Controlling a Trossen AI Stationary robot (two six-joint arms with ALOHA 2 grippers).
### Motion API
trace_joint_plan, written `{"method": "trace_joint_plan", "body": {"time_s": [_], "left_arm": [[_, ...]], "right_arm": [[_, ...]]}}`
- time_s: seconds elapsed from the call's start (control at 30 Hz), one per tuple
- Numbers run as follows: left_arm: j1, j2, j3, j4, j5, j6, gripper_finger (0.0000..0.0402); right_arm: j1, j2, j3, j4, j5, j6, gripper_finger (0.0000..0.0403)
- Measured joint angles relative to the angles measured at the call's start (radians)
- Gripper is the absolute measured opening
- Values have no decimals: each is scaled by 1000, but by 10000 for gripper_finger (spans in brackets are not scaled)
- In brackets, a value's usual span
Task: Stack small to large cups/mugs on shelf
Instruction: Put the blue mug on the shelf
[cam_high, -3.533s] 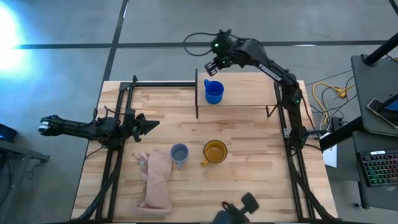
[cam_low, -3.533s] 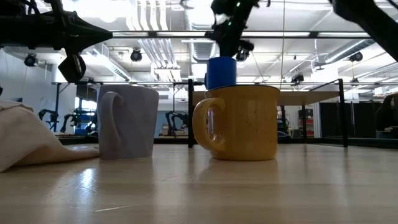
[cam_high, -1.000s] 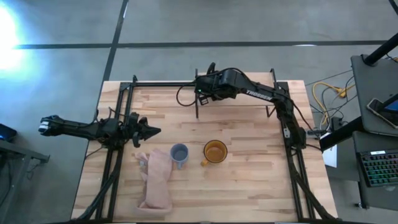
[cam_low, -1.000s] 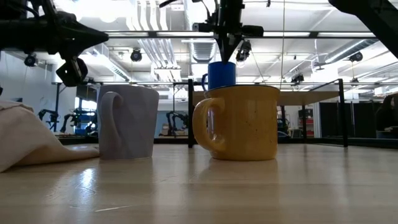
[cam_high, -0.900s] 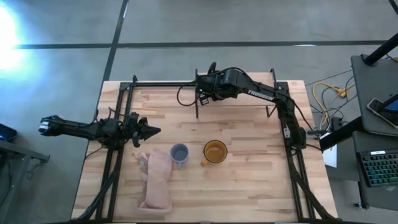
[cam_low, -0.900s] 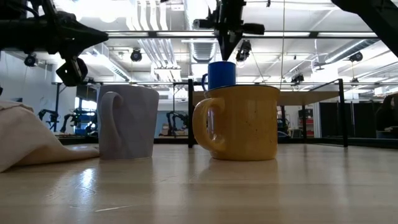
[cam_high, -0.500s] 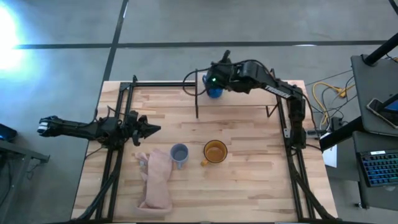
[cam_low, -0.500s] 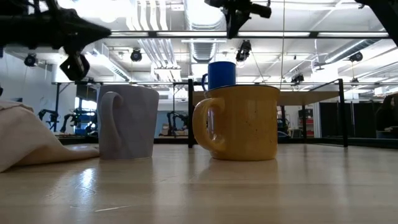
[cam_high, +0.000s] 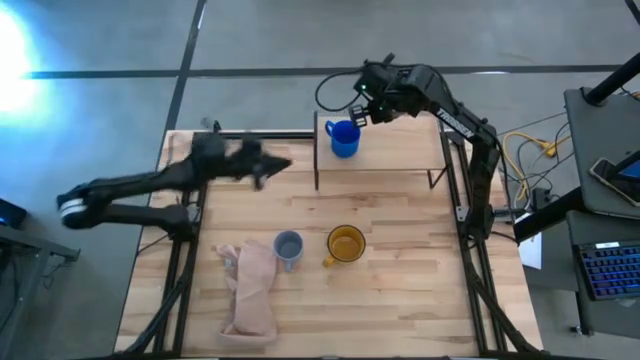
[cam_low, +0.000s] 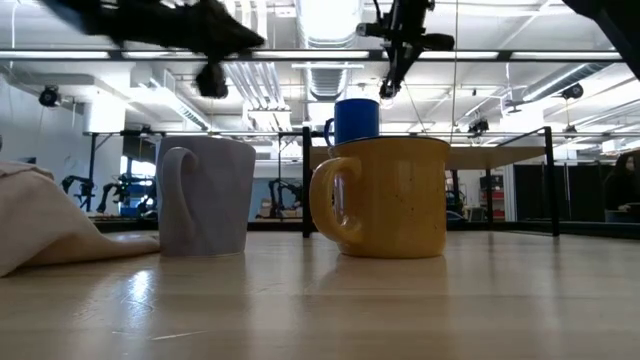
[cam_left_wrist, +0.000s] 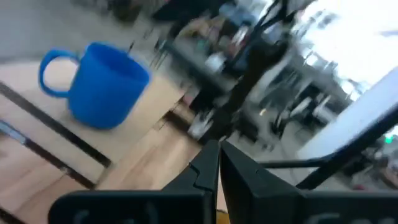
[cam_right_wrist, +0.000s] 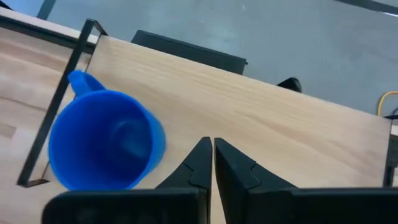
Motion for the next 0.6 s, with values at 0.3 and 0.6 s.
{"method": "trace_joint_plan", "body": {"time_s": [0.3, 0.6], "left_arm": [[210, 398, 358, -224, 278, 46, 0], [273, 566, 582, -215, 203, 136, 0]], "right_arm": [[-118, 2, -3, 11, -104, -201, 11], [-162, 2, -8, 28, -166, -323, 11]]}}
